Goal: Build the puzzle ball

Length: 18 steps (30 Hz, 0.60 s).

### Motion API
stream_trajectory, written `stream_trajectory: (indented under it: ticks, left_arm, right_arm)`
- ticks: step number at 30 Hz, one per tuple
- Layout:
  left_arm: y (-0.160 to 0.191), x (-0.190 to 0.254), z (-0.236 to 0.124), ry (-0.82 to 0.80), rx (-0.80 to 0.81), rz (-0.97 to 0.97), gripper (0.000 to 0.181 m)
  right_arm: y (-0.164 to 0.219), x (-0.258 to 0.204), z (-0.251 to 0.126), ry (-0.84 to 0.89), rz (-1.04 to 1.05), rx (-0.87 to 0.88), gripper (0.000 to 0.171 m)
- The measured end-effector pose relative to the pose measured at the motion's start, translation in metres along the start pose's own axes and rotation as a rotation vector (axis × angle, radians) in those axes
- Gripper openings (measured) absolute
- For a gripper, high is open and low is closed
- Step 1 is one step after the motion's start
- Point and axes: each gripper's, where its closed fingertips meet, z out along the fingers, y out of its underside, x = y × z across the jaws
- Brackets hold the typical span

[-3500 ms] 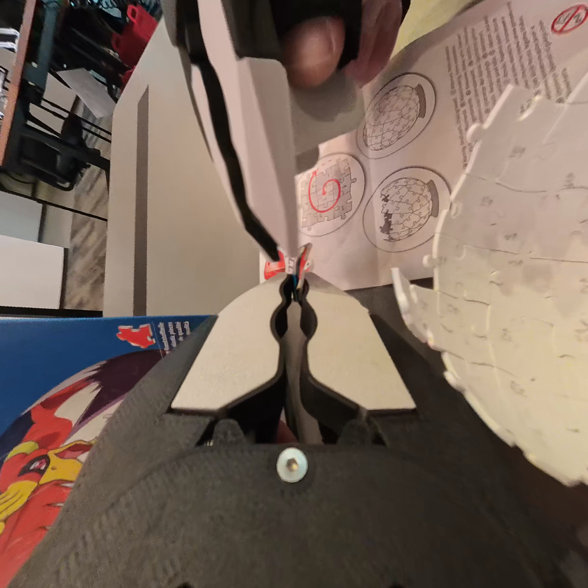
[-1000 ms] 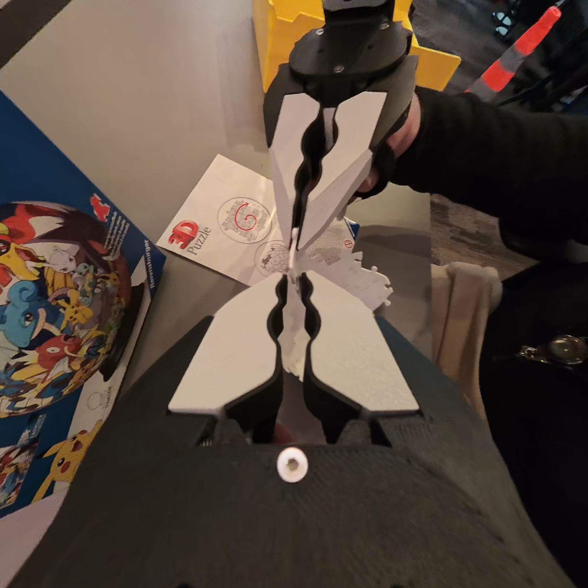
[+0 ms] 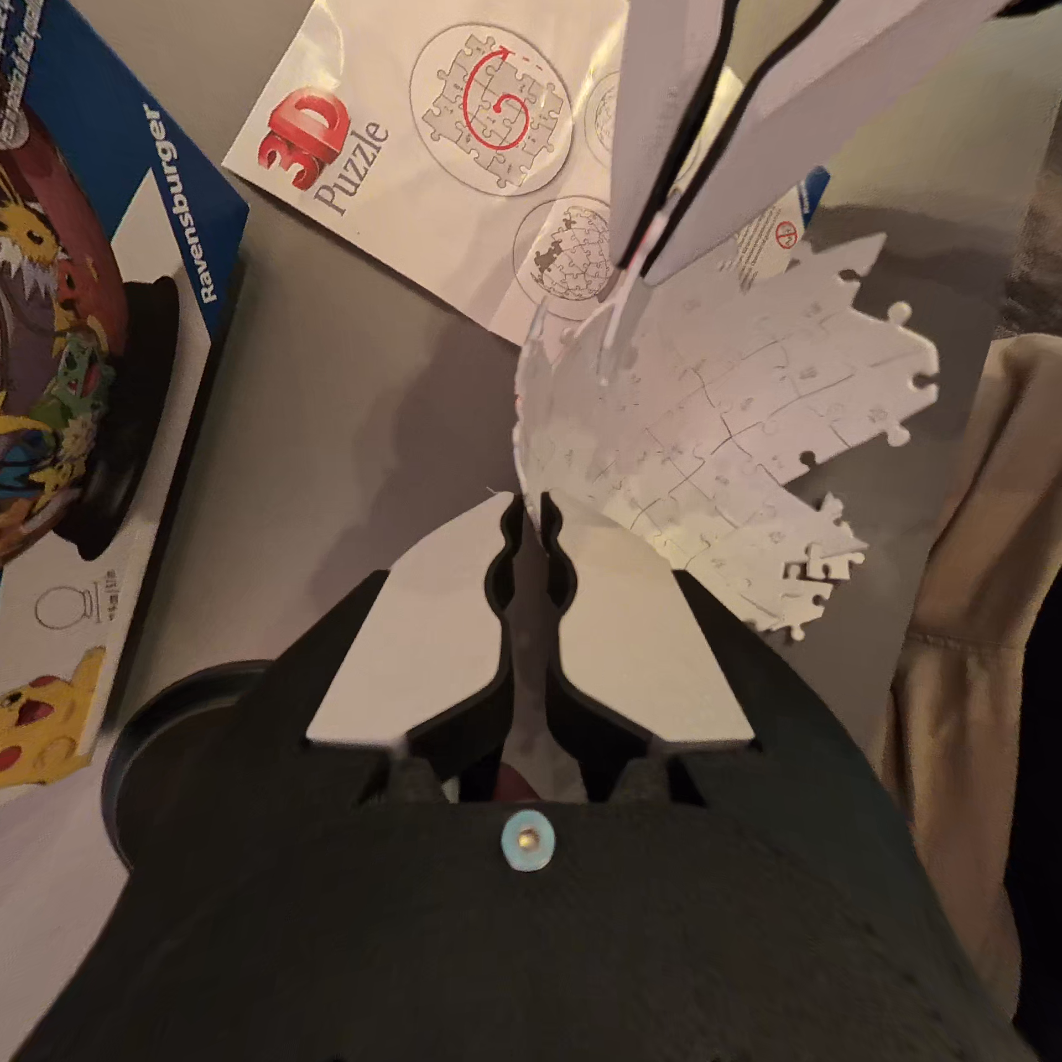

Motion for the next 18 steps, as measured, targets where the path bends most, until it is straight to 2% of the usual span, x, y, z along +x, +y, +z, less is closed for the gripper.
stream_trajectory:
  ticks: [8,18]
  left_arm:
    - [-0.013,-0.005,0.004,0.051,-0.122,0.074,0.002]
    - [-0.021,-0.008,0.009,0.125,-0.24,0.122,0.002]
  right_arm:
    - [0.006,0.007,0.001,0.087,-0.14,-0.202,0.0]
    - [0.025,0.017,0.003,0.144,-0.236,-0.54,0.0]
